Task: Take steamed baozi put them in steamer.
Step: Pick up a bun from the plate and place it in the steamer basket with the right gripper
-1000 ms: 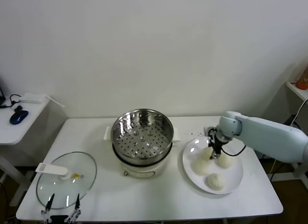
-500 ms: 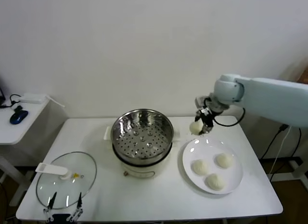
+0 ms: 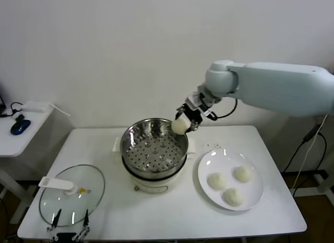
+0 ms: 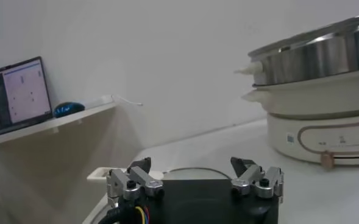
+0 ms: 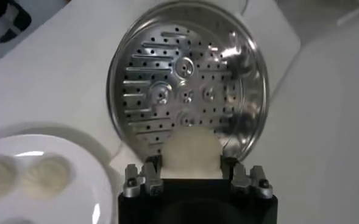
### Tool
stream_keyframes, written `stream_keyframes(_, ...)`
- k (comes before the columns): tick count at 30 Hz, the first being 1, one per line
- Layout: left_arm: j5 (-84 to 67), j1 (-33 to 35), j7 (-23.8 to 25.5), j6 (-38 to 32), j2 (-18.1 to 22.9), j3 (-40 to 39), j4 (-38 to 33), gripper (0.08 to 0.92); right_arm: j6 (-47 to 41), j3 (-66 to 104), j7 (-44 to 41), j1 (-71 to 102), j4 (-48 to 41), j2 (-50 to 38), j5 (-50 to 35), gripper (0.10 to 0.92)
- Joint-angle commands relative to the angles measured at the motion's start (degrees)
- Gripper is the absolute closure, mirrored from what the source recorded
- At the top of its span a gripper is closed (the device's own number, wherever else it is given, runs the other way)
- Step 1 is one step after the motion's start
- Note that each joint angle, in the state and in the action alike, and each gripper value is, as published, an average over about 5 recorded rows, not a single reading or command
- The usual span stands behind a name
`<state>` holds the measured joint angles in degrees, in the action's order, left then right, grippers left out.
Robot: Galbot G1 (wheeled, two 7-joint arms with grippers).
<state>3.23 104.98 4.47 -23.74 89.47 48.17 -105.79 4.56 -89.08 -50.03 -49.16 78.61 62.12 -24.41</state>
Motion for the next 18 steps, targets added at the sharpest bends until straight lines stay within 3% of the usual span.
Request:
stream_keyframes(1, 0.1, 0.0, 0.0, 0.0, 0.1, 0.0, 0.1, 0.177, 20.0, 2.1, 2.4, 8.2, -14.3, 10.3, 7.5, 0.361)
stream_keyframes(18, 0.1, -0.9, -0.1, -0.2, 0.1, 0.3, 2.1, 0.177, 31.3, 4.8, 1.7, 19.3, -38.6, 22.6, 14.9, 0.361)
